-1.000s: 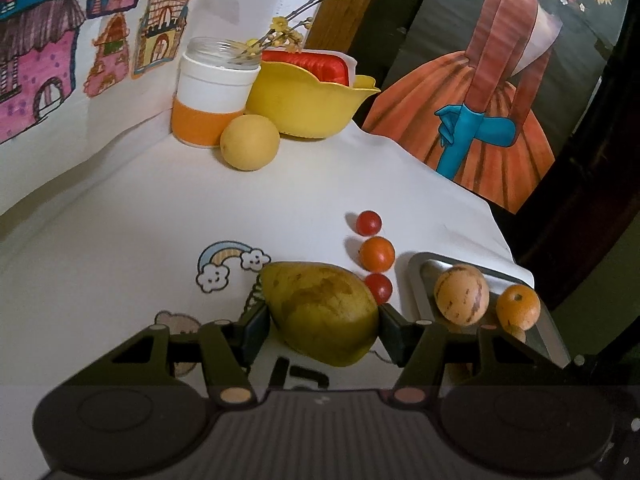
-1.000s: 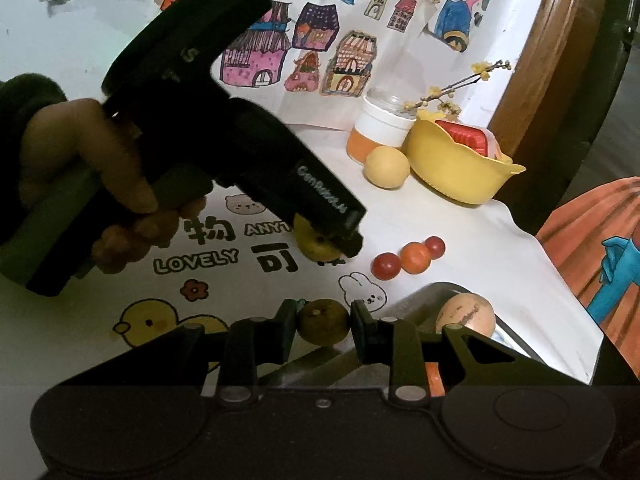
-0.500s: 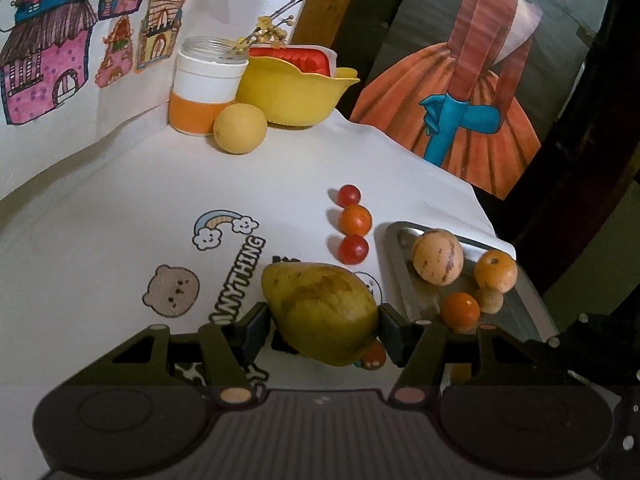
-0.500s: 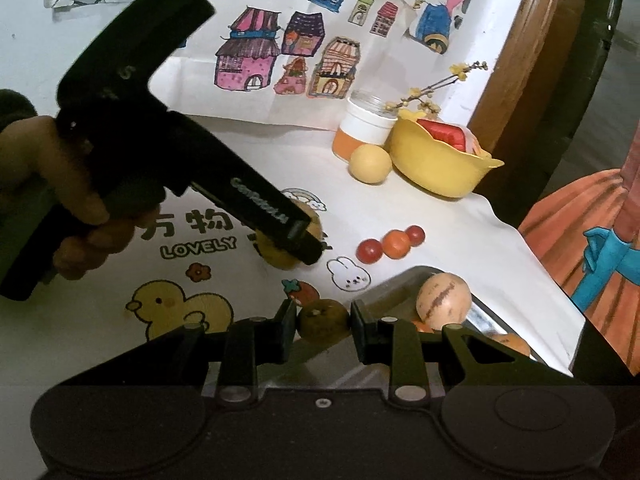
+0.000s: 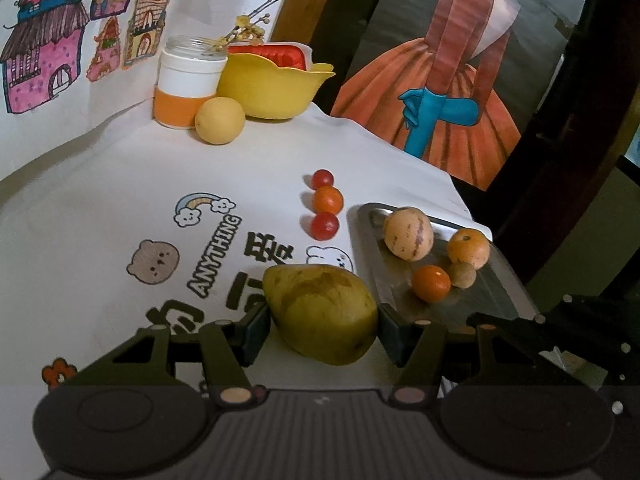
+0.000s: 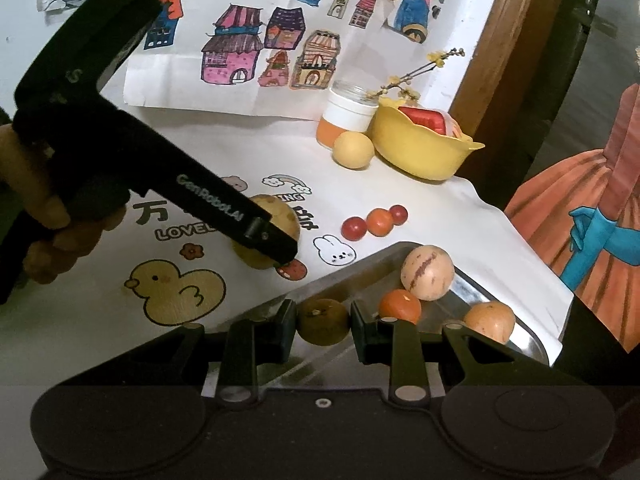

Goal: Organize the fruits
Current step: 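Carry the pear with the left tool while the right tool carries the kiwi over the tray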

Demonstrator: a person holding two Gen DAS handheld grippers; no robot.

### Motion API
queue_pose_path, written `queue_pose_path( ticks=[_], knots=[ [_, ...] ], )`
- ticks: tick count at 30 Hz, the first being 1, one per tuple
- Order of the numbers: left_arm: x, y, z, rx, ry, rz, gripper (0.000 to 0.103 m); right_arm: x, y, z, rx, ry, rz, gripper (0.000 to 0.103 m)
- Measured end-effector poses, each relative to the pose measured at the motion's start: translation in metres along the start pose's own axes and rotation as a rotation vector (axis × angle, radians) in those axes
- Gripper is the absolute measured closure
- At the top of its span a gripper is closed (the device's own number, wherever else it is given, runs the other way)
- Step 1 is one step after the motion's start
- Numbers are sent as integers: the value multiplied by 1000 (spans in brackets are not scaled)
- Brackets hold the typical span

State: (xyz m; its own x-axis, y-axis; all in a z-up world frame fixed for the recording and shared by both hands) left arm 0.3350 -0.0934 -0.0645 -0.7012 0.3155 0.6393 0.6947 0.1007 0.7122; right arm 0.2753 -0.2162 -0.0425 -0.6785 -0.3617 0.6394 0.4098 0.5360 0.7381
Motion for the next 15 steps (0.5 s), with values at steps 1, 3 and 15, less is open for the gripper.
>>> queue_pose_path(
  ticks=[1, 3, 15],
  knots=[
    [1, -1, -1, 1, -4, 0, 41, 1, -1, -1, -4, -2, 0, 72],
    [2, -2, -4, 0, -10, 0, 41, 2, -4, -2, -11, -8, 1, 72],
    [8, -6, -24, -18, -30, -5, 42, 14, -21, -11, -43, -48, 19, 72]
  ],
)
Point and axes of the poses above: each gripper's, at about its wrist camera, not at the fingertips, and x roughly against the way its jaws point, z to its left, y to its top, the point moved 8 cm from there along -x, roughly the way its jaws point, and after that the axes turned 4 degrees about y, right-handed, at the moved point
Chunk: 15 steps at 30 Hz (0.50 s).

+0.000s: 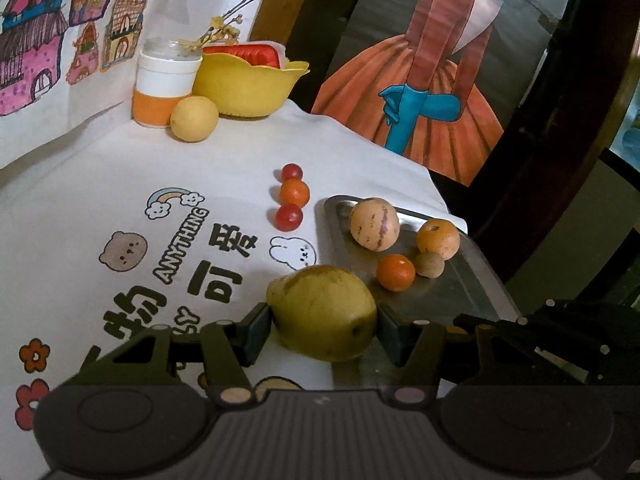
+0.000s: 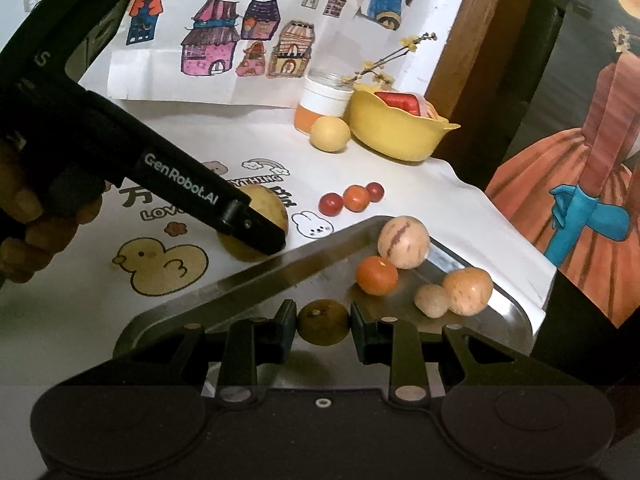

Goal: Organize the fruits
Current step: 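Carry the pear with the left tool while the right tool carries the kiwi over the tray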

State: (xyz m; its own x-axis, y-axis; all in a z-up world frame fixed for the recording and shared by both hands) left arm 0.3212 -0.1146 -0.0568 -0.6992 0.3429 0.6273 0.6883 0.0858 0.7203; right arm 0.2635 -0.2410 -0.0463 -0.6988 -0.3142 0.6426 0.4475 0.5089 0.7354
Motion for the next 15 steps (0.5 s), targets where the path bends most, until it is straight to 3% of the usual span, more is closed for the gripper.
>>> queue_pose_path(
  ticks=[15],
  knots=[
    [6, 2, -24, -96, 14, -54, 43, 1, -17, -23, -64, -43, 4, 72]
  ],
)
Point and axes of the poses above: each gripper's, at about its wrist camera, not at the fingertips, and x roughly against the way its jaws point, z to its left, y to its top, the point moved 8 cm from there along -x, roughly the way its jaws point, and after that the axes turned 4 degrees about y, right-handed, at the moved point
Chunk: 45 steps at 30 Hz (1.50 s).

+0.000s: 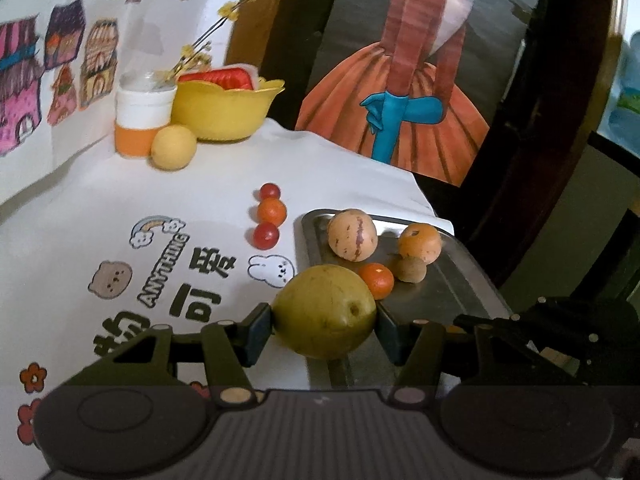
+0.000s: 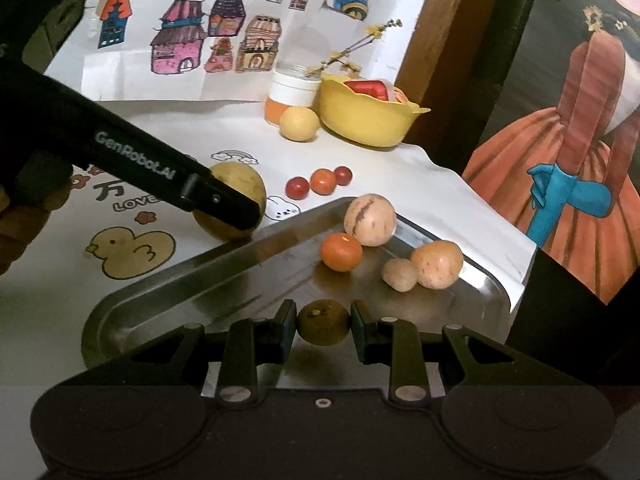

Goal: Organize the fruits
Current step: 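Carry the pear with the left tool while the right tool carries the kiwi over the tray, then open the left tool to set the pear on the tray while the right tool releases the kiwi there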

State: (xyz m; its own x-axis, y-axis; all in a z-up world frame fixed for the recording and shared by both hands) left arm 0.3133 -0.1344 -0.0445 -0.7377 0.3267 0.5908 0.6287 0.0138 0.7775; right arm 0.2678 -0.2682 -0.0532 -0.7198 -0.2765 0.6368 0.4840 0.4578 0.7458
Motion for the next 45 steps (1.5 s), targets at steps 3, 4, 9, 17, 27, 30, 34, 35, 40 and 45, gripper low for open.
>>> queue_pose_path(
  ticks=[3, 4, 9, 17, 27, 30, 34, 35, 40, 45],
  knots=[
    [0, 2, -8, -41, 8, -18, 43, -1, -2, -5, -16, -5, -2, 72],
    [1, 2, -10, -51, 9, -22, 43, -2, -3, -6, -21, -7, -3, 72],
    [-2, 4, -24, -103, -5, -29, 43, -6, -6, -16, -41, -21, -5, 72],
    [-8, 7, -35, -140, -7, -42, 42, -10, -12, -30, -68, -42, -5, 72],
    [-22, -2, -47, -132, -52, 18, 42, -10, -13, -36, -95, -52, -20, 62],
    [-23, -3, -50, -152, -38, 8, 42, -7, -14, -36, -92, -62, -21, 54],
    [-22, -1, -48, -118, -52, 23, 41, -1, -15, -38, -92, -78, -27, 34],
    [-20, 0, -48, -115, -51, 15, 40, 1, -16, -39, -91, -84, -29, 30],
    [-8, 10, -50, -115, -38, -36, 25, 13, -15, -40, -97, -110, -48, 15],
    [6, 14, -50, -105, -23, -68, 13, 29, -13, -40, -109, -135, -76, 2]
  ],
)
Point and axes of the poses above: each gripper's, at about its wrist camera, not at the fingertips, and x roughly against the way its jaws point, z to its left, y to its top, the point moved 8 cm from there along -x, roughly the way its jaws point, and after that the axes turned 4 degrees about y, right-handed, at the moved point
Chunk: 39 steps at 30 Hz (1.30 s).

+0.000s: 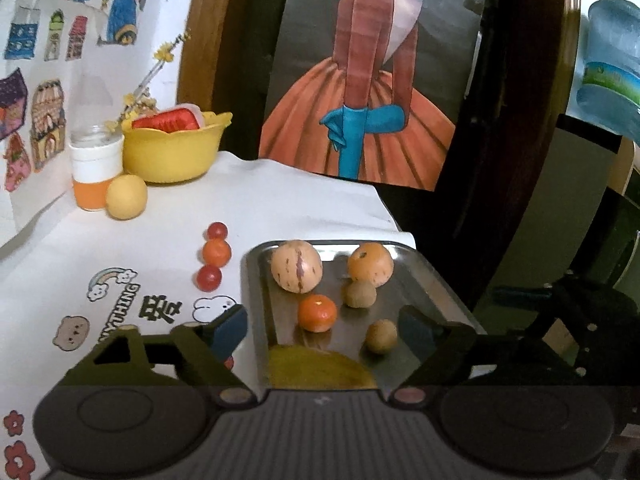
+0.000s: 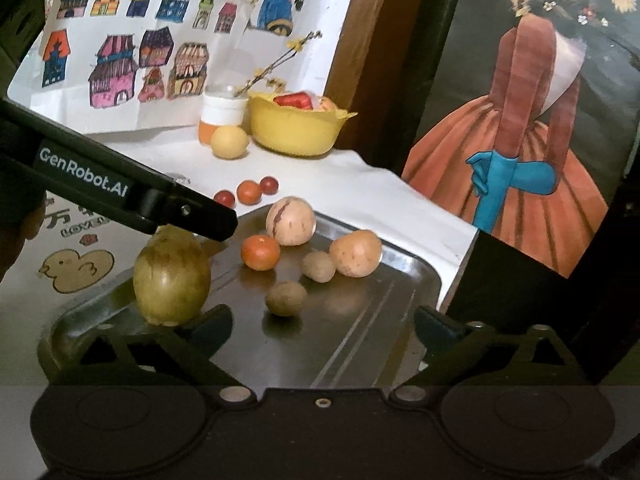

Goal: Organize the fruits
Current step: 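Open the left tool to set the pear on the tray while the right tool releases the kiwi there, then lift both open tools away from the tray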

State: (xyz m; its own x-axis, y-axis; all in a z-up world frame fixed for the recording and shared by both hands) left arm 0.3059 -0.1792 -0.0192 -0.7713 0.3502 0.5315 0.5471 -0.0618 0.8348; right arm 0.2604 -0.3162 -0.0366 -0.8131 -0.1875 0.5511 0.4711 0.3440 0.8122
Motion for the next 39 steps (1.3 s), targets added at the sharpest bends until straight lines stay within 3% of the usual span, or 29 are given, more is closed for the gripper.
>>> queue_pose_path(
  ticks=[3, 7, 25, 39],
  knots=[
    [10, 0, 1, 7, 14, -15, 4, 11, 0, 2, -5, -10, -7, 1],
    [26, 0, 5, 15, 34, -39, 1, 28, 0, 7, -10, -15, -13, 1],
    [104, -46, 32, 44, 94, -30, 0, 107, -7, 60, -37, -1, -16, 1],
    [142, -97, 68, 51, 165, 27, 1, 132, -38, 114, -113, 48, 61, 1]
  ],
)
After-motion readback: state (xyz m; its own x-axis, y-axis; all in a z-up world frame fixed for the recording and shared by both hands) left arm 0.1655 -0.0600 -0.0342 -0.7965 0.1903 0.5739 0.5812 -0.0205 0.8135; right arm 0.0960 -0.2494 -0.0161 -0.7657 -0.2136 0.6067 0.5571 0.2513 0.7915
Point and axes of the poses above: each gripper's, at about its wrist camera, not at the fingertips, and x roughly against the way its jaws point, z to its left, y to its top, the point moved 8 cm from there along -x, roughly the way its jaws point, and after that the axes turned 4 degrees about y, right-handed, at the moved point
